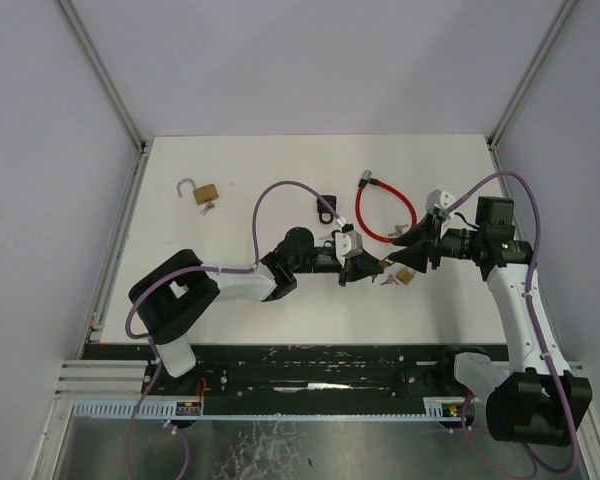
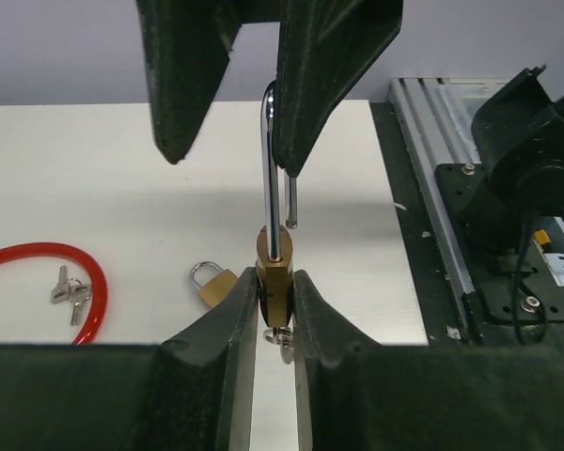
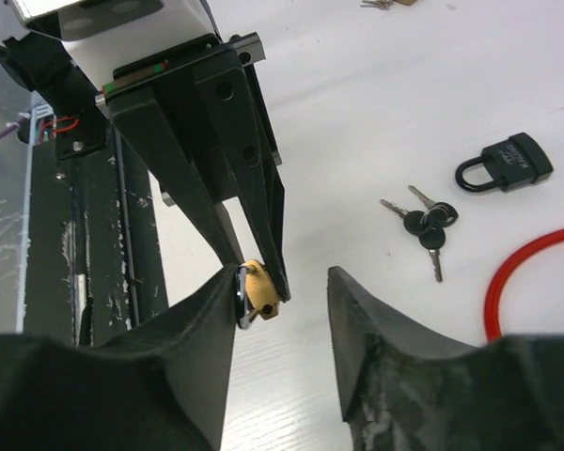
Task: Lock with the key
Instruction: Pick up the lock from the center of the board.
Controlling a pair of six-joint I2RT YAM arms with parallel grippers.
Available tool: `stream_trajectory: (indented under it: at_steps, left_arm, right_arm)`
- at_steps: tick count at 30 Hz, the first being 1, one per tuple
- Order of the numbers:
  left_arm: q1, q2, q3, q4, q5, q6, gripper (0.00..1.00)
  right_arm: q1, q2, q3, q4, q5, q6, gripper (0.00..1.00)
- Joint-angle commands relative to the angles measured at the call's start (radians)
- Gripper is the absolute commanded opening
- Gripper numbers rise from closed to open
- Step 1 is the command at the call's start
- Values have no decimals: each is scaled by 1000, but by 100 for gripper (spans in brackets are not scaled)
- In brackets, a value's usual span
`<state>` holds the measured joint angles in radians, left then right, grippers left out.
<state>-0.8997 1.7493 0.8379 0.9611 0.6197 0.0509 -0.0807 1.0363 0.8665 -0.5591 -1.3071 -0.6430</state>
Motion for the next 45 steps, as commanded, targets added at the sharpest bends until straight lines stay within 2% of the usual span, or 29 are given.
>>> stream_trajectory:
  at_steps: [1, 10, 14, 19, 22, 30, 37, 40, 45]
  left_arm:
    - [4, 13, 47, 2, 128, -22, 0]
    - [9, 13, 56, -19, 108, -51, 0]
    - [10, 4, 48, -20, 98, -63, 0]
    - [14, -7, 30, -6, 36, -88, 0]
    - [19, -14, 31, -27, -21, -106, 0]
    - [18, -78, -79, 100, -209, -93, 0]
    - [9, -119, -172, 218, -395, -67, 0]
    - [-4, -120, -175, 219, -443, -43, 0]
    - [-51, -113, -166, 200, -562, 40, 0]
  right_arm:
    - [-22, -16, 79, -75, 74, -104, 51]
    - [-29, -46, 83, -126, 145, -195, 66]
    - [-35, -61, 80, -143, 173, -230, 70]
    - [-50, -94, 60, -216, 120, -307, 80]
    - [-54, -143, 38, -204, 120, -311, 86]
    - [-64, -184, 46, -82, 155, -95, 100]
    - [-91, -161, 22, 94, 103, 295, 100]
    - [-94, -166, -8, 147, 14, 368, 100]
    - [-96, -170, -19, 208, 36, 482, 97]
